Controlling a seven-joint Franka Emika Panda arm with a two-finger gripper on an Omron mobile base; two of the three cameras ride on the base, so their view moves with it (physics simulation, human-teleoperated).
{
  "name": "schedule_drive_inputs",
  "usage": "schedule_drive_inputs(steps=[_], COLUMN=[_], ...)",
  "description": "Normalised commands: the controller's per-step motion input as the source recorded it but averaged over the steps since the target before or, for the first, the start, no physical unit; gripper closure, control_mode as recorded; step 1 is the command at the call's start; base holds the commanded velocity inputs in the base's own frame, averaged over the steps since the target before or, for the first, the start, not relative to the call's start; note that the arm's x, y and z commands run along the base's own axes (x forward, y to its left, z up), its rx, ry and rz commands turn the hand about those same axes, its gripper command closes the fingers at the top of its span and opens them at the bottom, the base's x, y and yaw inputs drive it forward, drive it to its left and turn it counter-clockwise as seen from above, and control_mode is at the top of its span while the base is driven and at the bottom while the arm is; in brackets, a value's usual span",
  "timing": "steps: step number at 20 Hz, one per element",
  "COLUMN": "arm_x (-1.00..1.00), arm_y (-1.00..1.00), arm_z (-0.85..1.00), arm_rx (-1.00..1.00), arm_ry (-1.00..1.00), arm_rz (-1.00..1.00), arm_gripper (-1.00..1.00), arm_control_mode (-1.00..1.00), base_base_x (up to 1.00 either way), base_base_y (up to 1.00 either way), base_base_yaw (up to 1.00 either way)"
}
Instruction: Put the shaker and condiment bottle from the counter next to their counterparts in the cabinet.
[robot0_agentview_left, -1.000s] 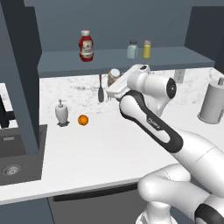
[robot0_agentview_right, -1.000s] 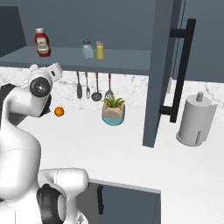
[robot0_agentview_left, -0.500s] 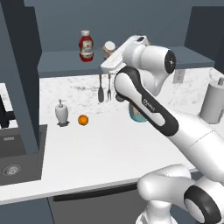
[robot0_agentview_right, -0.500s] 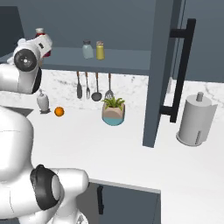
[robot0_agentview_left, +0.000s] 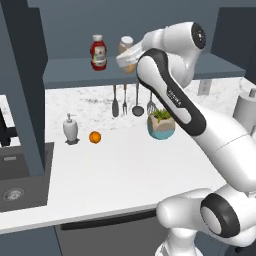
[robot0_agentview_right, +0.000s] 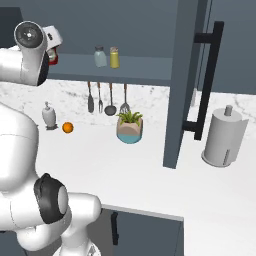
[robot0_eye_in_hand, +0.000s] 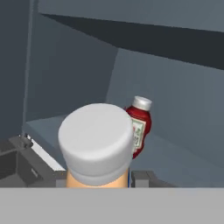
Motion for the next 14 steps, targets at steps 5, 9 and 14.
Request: schedule_drive_inputs(steps=[5, 9, 14], arm_x=[0.01, 0.0, 0.0], arm_y=[-0.04, -0.03, 0.0], arm_z=[-0.01, 0.0, -0.1], arm_rx=[0.04, 0.0, 0.0], arm_ry=[0.08, 0.0, 0.0], arm_rz=[0.0, 0.0, 0.0], arm_gripper=[1.0, 1.0, 1.0], arm_control_mode=[-1.0, -1.0, -1.0], base_base_x=[0.0, 0.0, 0.0], base_base_y=[0.0, 0.0, 0.0], base_base_yaw=[0.0, 0.0, 0.0])
